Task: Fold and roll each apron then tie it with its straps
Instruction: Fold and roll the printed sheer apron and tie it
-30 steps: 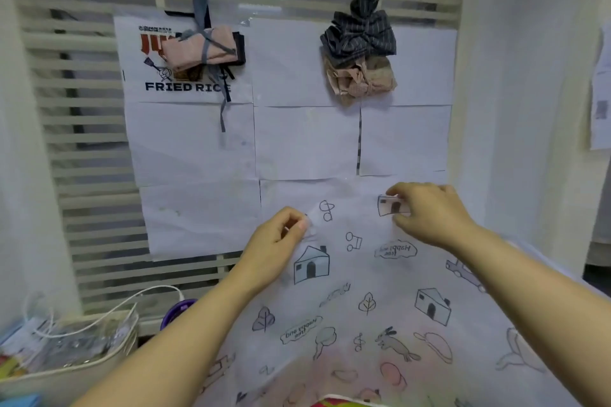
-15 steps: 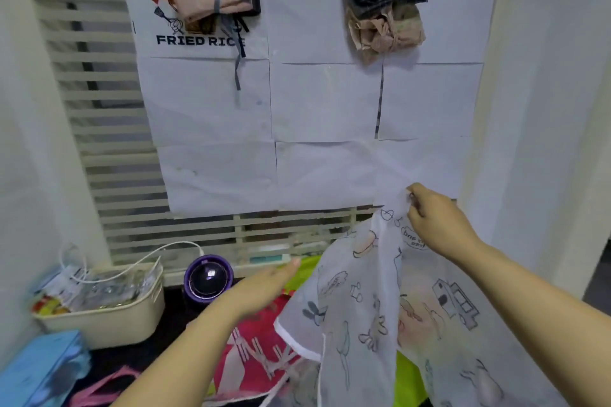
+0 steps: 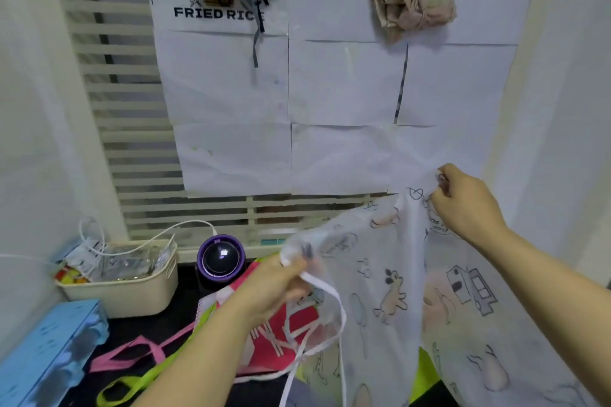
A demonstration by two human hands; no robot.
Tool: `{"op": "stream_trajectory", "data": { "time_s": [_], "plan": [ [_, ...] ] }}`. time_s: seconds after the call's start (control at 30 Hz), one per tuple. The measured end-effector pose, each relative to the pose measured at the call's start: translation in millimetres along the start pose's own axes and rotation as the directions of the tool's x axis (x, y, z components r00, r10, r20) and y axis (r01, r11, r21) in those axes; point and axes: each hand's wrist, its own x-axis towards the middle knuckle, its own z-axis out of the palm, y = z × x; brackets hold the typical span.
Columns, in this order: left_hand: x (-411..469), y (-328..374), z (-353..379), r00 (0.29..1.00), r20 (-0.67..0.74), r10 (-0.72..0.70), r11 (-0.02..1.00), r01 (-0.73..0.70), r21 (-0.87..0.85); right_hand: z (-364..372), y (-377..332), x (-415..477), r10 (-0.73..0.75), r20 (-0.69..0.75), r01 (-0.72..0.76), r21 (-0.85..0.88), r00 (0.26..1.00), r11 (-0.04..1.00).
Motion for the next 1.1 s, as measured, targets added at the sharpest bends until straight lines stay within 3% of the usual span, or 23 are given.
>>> {"op": "stream_trajectory", "data": {
  "time_s": [0.07,0.1,0.17,0.23,0.27,0.3,0.37,0.43,0.47,0.53,0.63,0.73,0.87,0.93,1.0,1.1],
  "plan": [
    [11,21,-11,0.977,-0.192,0.087,0.964,-0.131,-0.230,-10,2,-3,-0.045,-0.036,0.045,0.002,0.998,0.999],
    [15,34,-17,0.953,-0.272,0.131,0.951,-0.198,-0.236,-15,3,-5,-0.081,-0.041,0.080,-0.005,0.996,0.997],
    [19,63,-21,0.877,-0.399,0.268,0.960,-0.278,0.034,-23,4,-6,-0.140,-0.019,0.140,-0.019,0.990,0.990],
    [20,89,-21,0.778,-0.420,0.466,0.864,-0.298,0.407,-29,8,-4,-0.172,0.011,0.173,-0.024,0.985,0.985],
    [20,102,-22,0.761,-0.386,0.521,0.799,-0.276,0.535,-32,11,-2,-0.189,0.016,0.190,-0.024,0.982,0.982],
    [21,115,-27,0.796,-0.338,0.503,0.772,-0.239,0.589,-36,14,-1,-0.214,0.018,0.215,-0.019,0.977,0.977],
    [15,142,-38,0.940,-0.204,0.272,0.803,-0.105,0.586,-45,24,1,-0.270,0.011,0.270,0.005,0.963,0.963],
    [4,161,-48,0.994,-0.104,0.047,0.833,0.019,0.553,-53,31,2,-0.294,-0.013,0.294,0.032,0.956,0.955],
    [0,167,-52,0.996,-0.088,0.006,0.871,0.038,0.490,-56,32,3,-0.289,-0.025,0.289,0.051,0.957,0.956],
    [-2,168,-59,1.000,-0.027,-0.014,0.980,0.019,0.200,-57,32,6,-0.246,-0.036,0.248,0.075,0.969,0.966],
    [4,152,-72,0.989,0.131,0.068,0.993,-0.054,-0.108,-51,37,17,-0.106,-0.012,0.107,0.033,0.994,0.994],
    [6,125,-86,0.977,0.209,0.043,0.999,-0.043,-0.003,-47,44,27,0.043,-0.027,-0.043,-0.011,0.999,0.999],
    [1,95,-94,0.939,0.328,-0.105,0.988,0.061,0.142,-46,47,31,0.106,-0.074,-0.111,-0.061,0.992,0.992],
    [5,89,-92,0.974,0.221,-0.058,0.991,0.029,0.132,-47,45,31,0.092,-0.088,-0.101,-0.099,0.992,0.990],
    [10,89,-86,0.998,-0.004,0.068,0.988,-0.066,0.138,-48,41,30,0.052,-0.083,-0.063,-0.137,0.995,0.989],
    [17,98,-77,0.947,-0.259,0.191,0.972,-0.146,0.185,-49,35,27,-0.073,-0.060,0.061,-0.178,0.996,0.982]
  ]
}}
